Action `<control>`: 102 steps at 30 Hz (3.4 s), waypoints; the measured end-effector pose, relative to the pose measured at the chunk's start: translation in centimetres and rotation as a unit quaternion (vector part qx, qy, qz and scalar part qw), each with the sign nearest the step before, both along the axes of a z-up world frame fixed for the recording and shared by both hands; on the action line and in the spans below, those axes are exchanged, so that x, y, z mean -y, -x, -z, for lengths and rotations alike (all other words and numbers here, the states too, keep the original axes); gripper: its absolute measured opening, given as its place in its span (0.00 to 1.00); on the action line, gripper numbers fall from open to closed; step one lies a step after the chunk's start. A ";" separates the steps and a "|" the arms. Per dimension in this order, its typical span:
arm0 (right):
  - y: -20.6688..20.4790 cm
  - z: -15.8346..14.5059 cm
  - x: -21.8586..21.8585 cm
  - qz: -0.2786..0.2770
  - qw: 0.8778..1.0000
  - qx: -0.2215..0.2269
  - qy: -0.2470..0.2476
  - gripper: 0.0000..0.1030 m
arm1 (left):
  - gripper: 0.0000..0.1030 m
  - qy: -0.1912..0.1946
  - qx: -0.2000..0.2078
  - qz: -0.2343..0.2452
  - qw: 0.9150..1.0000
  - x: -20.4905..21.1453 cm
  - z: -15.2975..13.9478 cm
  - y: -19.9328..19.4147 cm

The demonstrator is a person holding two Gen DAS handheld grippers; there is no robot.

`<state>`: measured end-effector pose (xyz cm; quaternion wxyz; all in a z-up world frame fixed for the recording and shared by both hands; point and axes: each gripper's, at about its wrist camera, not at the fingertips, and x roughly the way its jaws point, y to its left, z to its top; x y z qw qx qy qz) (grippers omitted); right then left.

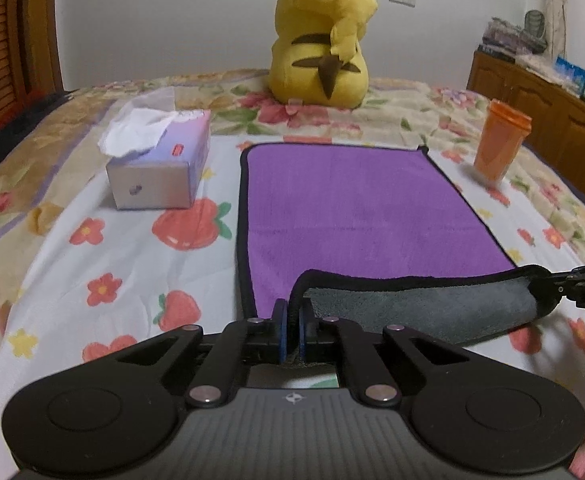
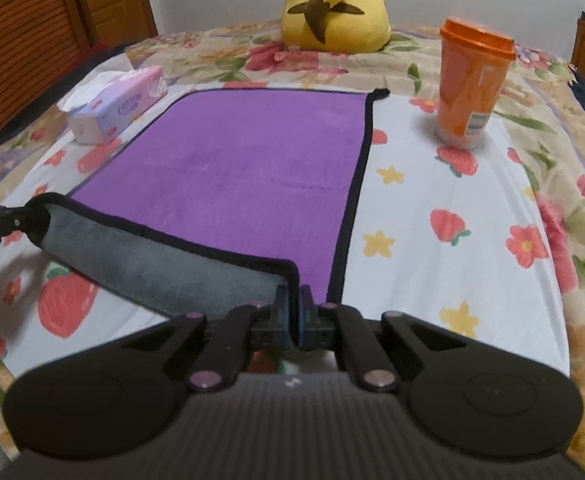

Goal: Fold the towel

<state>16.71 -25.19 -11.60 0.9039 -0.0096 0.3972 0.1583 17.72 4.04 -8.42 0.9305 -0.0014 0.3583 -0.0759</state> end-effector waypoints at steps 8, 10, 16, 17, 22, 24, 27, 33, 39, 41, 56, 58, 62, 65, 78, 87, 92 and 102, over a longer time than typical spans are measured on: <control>-0.2 -0.9 0.6 0.006 0.999 0.028 -0.015 0.04 | 0.08 0.008 0.028 0.003 1.000 0.1 -1.3 0.4; -0.3 -1.0 0.6 0.005 0.999 0.032 -0.015 0.04 | 0.08 0.010 0.033 0.003 0.999 0.1 -1.5 0.5; -0.4 -1.4 0.6 0.003 0.999 0.044 -0.016 0.04 | 0.08 0.009 0.046 0.008 0.999 0.3 -2.1 0.5; -0.4 -1.5 0.6 0.001 0.999 0.046 -0.018 0.04 | 0.08 0.009 0.048 0.009 0.999 0.3 -2.2 0.5; -0.6 -1.8 0.7 -0.005 0.998 0.055 -0.023 0.04 | 0.08 0.005 0.060 0.014 0.998 0.5 -2.6 0.1; -0.7 -1.9 0.7 -0.006 0.998 0.057 -0.022 0.04 | 0.08 0.003 0.061 0.015 0.998 0.5 -2.6 -0.1; -0.8 -1.9 0.6 -0.008 0.998 0.060 -0.018 0.04 | 0.08 0.001 0.062 0.015 0.998 0.5 -2.5 -0.5; -0.9 -2.3 0.5 -0.012 0.997 0.073 -0.015 0.04 | 0.08 -0.003 0.067 0.017 0.998 0.5 -2.4 -1.2; -1.1 -2.6 0.5 -0.019 0.996 0.083 -0.019 0.04 | 0.08 -0.006 0.066 0.021 0.998 0.5 -2.3 -2.0; -1.1 -2.7 0.5 -0.020 0.996 0.087 -0.019 0.04 | 0.08 -0.005 0.067 0.023 0.997 0.5 -2.3 -2.3; -1.6 -3.7 0.3 -0.030 0.991 0.124 -0.026 0.04 | 0.08 -0.012 0.077 0.032 0.996 0.5 -2.0 -4.6; -1.8 -3.9 0.2 -0.032 0.991 0.128 -0.027 0.04 | 0.08 -0.013 0.080 0.033 0.996 0.5 -2.1 -5.0; -2.3 -3.7 -0.1 -0.035 0.991 0.130 -0.015 0.04 | 0.08 -0.014 0.080 0.035 0.996 0.5 -2.1 -5.4; -3.0 -3.2 -0.1 -0.032 0.991 0.126 -0.004 0.04 | 0.08 -0.017 0.077 0.041 0.996 0.6 -1.8 -6.0; -5.5 -1.1 -0.2 -0.036 0.992 0.117 0.021 0.04 | 0.08 -0.029 0.068 0.049 0.996 0.5 -0.3 -8.1; -5.9 -1.3 -0.6 -0.043 0.989 0.138 0.025 0.04 | 0.08 -0.010 0.074 0.048 0.996 -0.1 -1.1 -8.4; -6.4 -2.4 -0.6 -0.044 0.987 0.155 0.014 0.04 | 0.08 -0.002 0.085 0.045 0.995 -0.2 -2.0 -8.7; -7.6 -4.2 -0.3 -0.042 0.984 0.175 0.015 0.04 | 0.08 -0.003 0.105 0.053 0.993 0.5 -4.0 -10.4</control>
